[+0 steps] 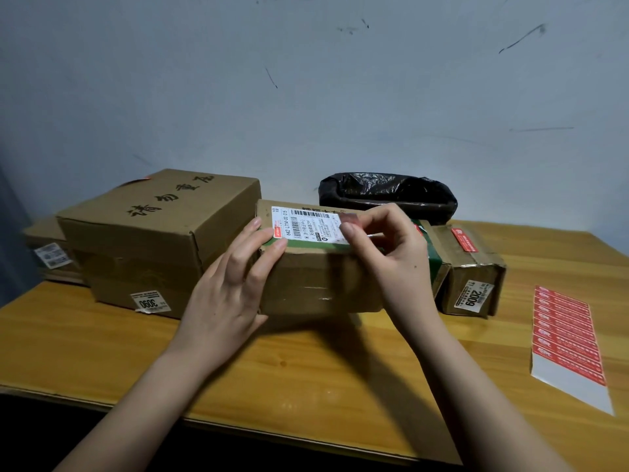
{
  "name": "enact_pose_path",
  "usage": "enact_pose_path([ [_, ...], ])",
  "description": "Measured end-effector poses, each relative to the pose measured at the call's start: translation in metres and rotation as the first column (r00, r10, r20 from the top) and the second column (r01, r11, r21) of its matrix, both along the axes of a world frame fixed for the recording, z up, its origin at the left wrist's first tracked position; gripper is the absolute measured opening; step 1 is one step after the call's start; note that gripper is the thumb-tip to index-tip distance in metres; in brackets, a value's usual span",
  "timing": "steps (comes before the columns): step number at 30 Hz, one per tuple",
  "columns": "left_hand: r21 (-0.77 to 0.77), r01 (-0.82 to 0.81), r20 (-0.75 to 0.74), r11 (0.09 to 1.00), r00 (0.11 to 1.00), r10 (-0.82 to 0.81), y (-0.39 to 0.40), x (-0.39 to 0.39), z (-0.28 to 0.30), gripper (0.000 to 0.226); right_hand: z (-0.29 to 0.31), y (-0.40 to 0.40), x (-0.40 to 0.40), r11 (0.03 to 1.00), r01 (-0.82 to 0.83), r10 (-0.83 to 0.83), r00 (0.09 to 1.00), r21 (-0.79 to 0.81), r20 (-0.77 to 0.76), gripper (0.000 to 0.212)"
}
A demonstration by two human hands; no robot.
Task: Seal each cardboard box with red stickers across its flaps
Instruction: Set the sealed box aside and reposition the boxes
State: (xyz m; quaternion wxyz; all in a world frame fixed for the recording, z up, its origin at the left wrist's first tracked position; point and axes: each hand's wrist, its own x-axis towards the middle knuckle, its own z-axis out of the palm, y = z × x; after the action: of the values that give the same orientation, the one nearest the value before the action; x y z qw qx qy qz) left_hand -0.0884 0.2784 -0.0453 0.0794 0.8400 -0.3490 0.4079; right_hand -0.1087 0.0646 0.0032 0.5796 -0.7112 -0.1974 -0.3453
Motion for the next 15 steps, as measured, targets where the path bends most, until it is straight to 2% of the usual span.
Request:
enact_pose_path([
  [6, -0.009, -0.034, -0.046, 0.999, 0.998, 0.034, 0.002, -0.002, 0.003, 0.112, 0.001, -0.011, -0.001, 0.999, 0.022, -0.022, 1.000, 0.041, -0.010, 0.011],
  [11, -0.048, -0.066, -0.126, 0.997, 0.990, 0.059, 0.004, -0.004, 0.004, 0.119, 0.000, -0.021, -0.005, 0.996, 0.057, -0.055, 0.998, 0.063, -0.023, 0.008],
  [15, -0.043, -0.049, -0.129, 0.998, 0.991, 0.043, 0.009, -0.007, -0.005, 0.112, -0.003, -0.028, -0.009, 0.991, 0.091, -0.086, 0.995, 0.096, -0.051, 0.015],
])
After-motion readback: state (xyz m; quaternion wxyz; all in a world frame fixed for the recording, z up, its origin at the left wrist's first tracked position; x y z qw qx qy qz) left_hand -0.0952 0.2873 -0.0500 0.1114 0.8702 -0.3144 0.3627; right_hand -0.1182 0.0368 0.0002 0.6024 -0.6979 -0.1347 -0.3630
